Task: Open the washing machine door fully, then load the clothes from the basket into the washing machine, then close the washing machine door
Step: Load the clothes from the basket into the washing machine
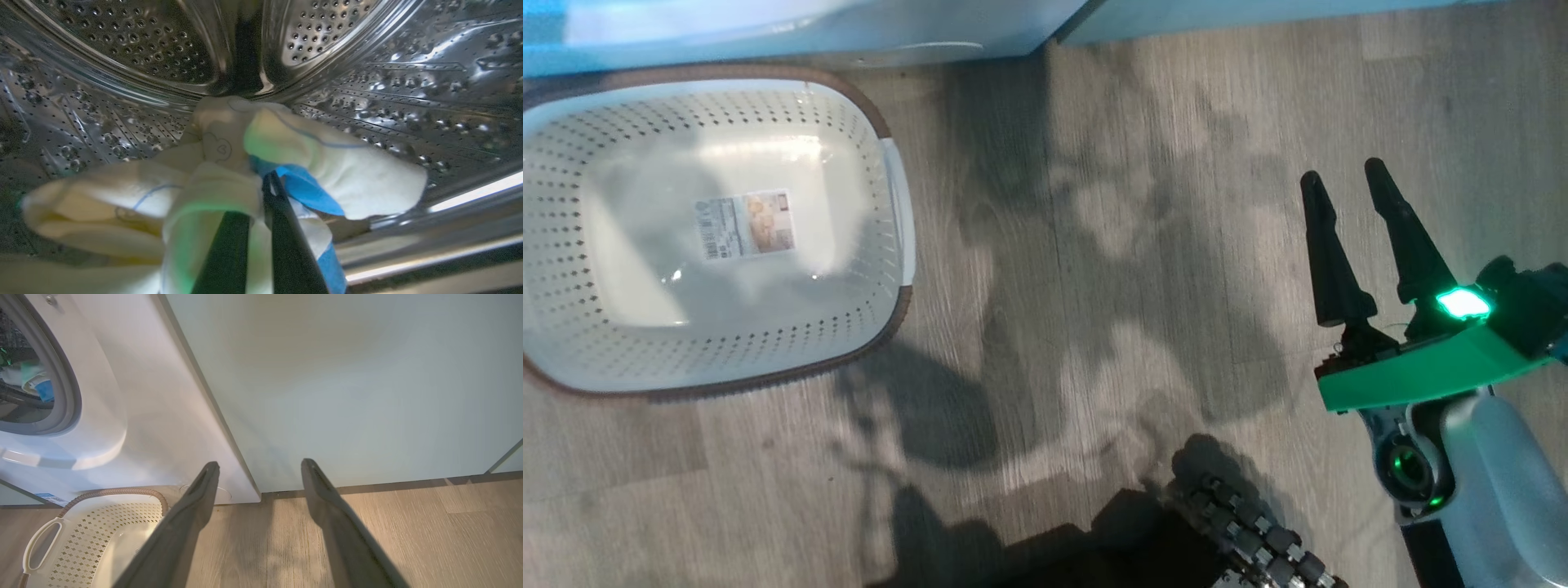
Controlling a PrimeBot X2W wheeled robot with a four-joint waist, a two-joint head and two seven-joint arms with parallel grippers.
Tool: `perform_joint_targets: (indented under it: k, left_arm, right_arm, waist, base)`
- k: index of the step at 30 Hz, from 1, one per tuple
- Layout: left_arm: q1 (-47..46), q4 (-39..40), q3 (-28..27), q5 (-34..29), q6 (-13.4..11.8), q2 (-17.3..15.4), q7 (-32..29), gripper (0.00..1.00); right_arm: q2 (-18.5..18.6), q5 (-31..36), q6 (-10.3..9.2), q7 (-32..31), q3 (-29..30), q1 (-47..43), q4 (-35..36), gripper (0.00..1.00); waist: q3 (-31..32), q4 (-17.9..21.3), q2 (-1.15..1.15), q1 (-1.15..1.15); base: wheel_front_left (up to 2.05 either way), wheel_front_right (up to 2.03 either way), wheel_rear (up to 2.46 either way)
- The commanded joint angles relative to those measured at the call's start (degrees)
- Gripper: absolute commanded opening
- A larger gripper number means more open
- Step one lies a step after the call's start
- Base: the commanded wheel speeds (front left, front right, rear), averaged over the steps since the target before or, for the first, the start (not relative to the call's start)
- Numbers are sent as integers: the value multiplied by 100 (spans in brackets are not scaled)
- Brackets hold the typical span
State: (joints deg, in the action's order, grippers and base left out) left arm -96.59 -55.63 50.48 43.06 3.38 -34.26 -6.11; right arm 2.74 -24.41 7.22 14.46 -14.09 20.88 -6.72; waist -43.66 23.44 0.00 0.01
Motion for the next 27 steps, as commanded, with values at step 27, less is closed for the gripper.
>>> perform_joint_targets:
  k: [27]
  left_arm:
    - [-1819, -1114, -251, -340, -102, 124, 1953, 0]
  right_arm:
    - [14, -190, 26, 54, -290, 208, 196, 100]
  waist:
    - [-603, 406, 0, -1]
  base:
    - [0, 0, 0]
